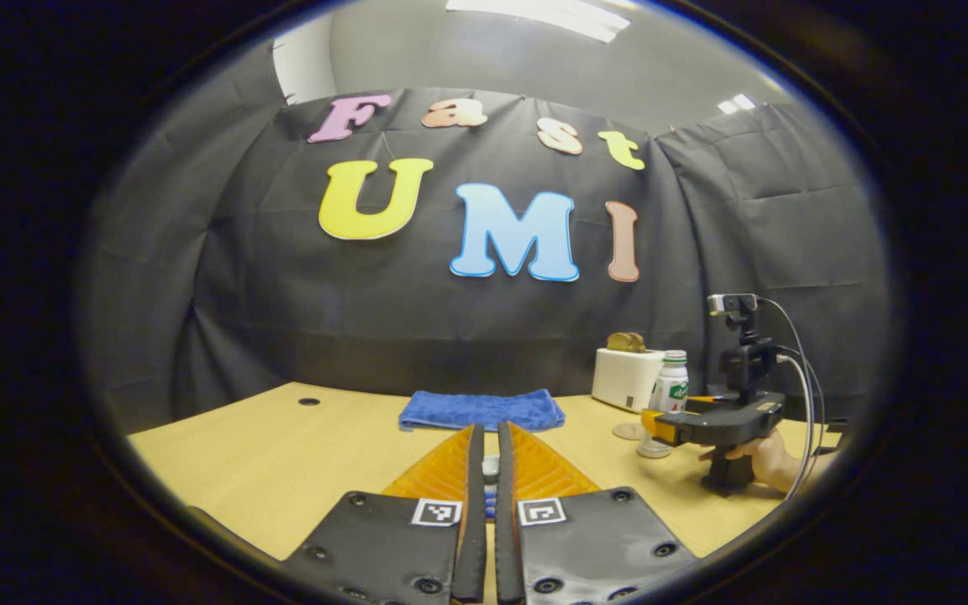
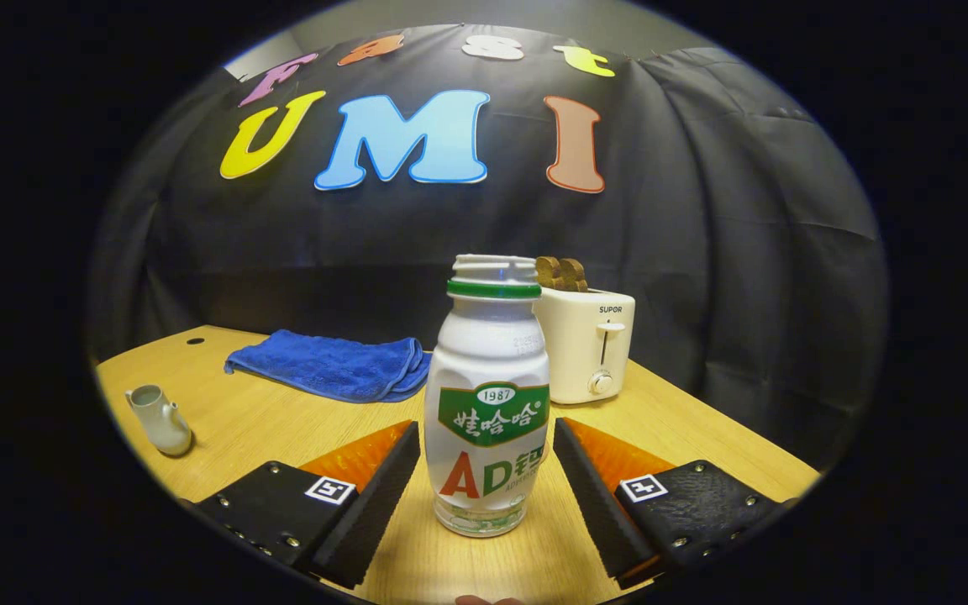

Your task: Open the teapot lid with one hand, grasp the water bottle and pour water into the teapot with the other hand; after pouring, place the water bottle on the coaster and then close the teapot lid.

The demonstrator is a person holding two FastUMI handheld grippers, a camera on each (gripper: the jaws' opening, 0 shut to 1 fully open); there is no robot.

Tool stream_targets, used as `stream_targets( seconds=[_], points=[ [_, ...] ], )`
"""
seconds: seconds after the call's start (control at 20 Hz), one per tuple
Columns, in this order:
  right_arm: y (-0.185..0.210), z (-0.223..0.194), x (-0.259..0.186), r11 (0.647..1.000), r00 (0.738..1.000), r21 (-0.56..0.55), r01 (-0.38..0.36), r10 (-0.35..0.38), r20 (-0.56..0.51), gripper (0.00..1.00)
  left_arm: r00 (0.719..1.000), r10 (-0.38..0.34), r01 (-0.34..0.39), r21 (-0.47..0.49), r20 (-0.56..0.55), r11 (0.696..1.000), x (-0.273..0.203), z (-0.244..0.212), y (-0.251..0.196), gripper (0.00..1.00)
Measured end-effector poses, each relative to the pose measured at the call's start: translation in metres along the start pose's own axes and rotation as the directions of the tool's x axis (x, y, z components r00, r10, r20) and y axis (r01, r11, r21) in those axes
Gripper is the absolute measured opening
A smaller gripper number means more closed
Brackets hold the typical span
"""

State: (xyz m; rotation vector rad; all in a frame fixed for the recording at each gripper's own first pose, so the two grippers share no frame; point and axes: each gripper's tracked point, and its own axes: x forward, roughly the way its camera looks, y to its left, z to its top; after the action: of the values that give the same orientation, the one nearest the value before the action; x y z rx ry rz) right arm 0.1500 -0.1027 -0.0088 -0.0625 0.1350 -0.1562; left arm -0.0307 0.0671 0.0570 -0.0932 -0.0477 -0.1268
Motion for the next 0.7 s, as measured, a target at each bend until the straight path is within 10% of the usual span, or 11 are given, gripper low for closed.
stream_targets(
  seconds=[0.25,0.7],
  points=[
    [0.003,0.001,0.006,1.000,1.000,0.015,0.002,-0.002,0.004,0.75,0.998,-0.055,0.057,-0.085,0.029,0.995,-0.038,-0.018,-0.007,0.06],
    [0.049,0.023,-0.026,0.966,0.996,-0.244,-0.091,0.092,-0.007,0.72,0.992,-0.126,0.125,-0.063,-0.016,0.990,-0.066,-0.033,-0.025,0.14]
  ],
)
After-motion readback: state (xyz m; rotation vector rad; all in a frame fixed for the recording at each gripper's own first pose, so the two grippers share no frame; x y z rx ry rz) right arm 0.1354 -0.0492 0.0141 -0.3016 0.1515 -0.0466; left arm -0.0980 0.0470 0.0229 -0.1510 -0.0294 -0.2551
